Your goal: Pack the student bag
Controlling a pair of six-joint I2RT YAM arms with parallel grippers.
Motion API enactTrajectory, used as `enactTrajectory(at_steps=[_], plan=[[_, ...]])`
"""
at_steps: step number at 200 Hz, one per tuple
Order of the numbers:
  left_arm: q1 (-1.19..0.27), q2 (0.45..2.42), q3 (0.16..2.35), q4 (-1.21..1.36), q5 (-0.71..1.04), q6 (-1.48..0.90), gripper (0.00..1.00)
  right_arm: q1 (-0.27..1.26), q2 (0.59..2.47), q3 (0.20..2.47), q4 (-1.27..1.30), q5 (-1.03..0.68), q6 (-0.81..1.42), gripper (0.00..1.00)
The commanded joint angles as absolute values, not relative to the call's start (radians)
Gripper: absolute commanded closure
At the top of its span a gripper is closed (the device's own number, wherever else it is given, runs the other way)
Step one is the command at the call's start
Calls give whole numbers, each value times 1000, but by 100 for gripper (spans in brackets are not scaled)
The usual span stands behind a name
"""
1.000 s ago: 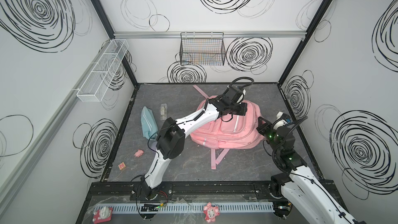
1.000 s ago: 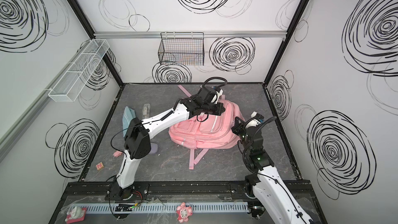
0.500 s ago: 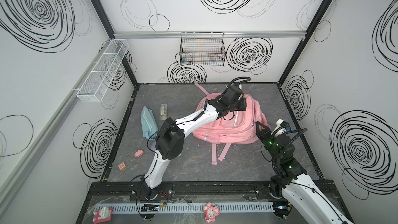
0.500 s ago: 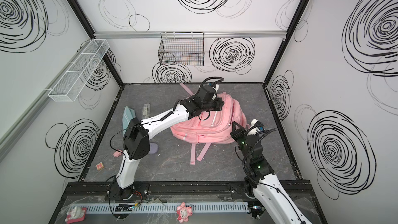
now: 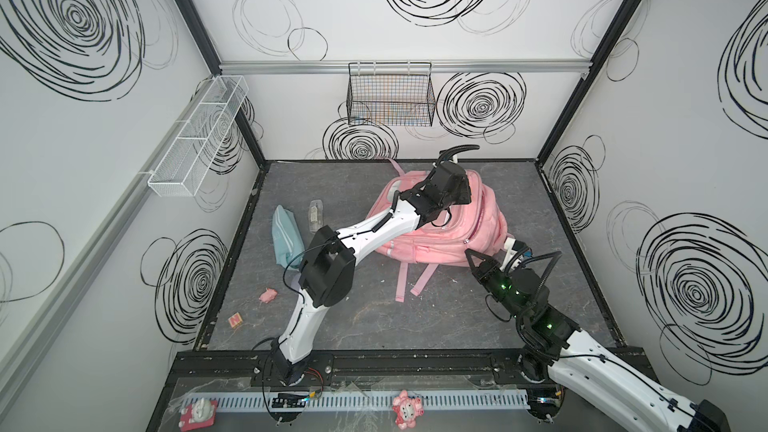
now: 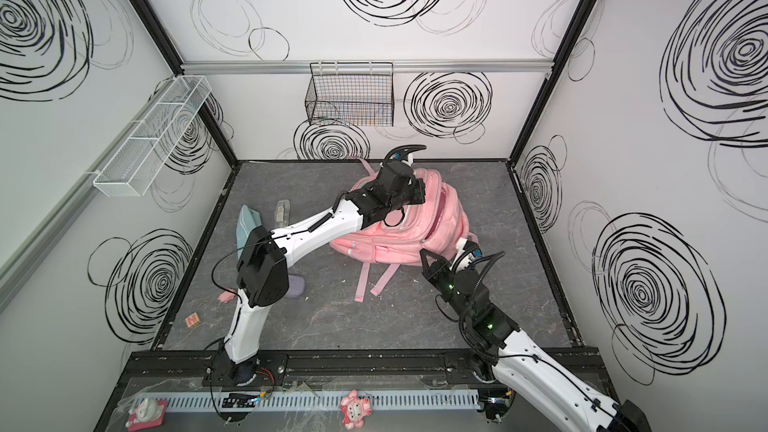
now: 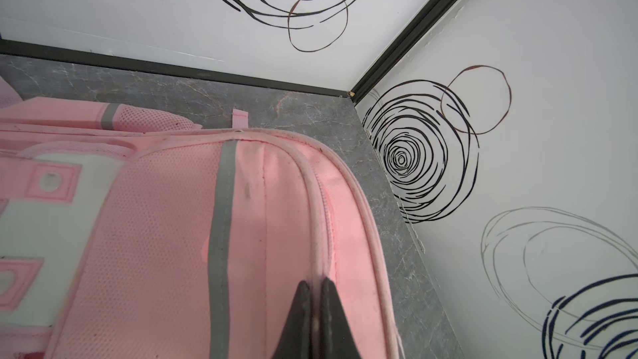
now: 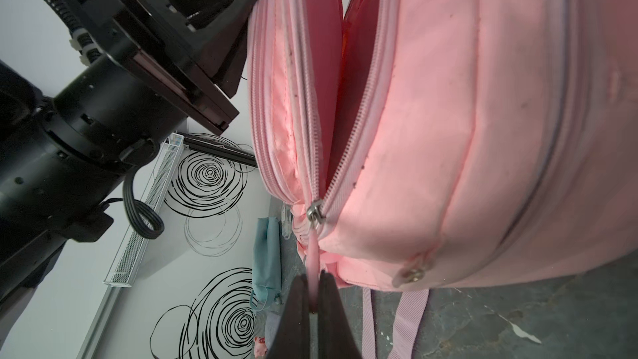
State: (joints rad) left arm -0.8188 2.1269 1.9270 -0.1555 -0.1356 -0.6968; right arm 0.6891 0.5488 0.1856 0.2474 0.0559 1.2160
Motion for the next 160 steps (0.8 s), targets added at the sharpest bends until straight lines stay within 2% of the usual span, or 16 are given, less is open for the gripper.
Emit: enactTrajectory(at_steps=[1, 71, 126, 160], plan=[[-792, 2101, 1987, 134, -274, -691, 100, 770, 597, 183, 293, 10, 1250, 100], [-804, 2004, 1828, 201, -242, -689, 100, 807, 722, 177, 432, -58, 1239, 100], [-800, 1982, 1876, 157, -132, -641, 100, 804, 814, 178, 584, -208, 1200, 100], [-800, 1944, 1836, 201, -143, -687, 100, 800, 875, 193, 628, -265, 1175, 100]])
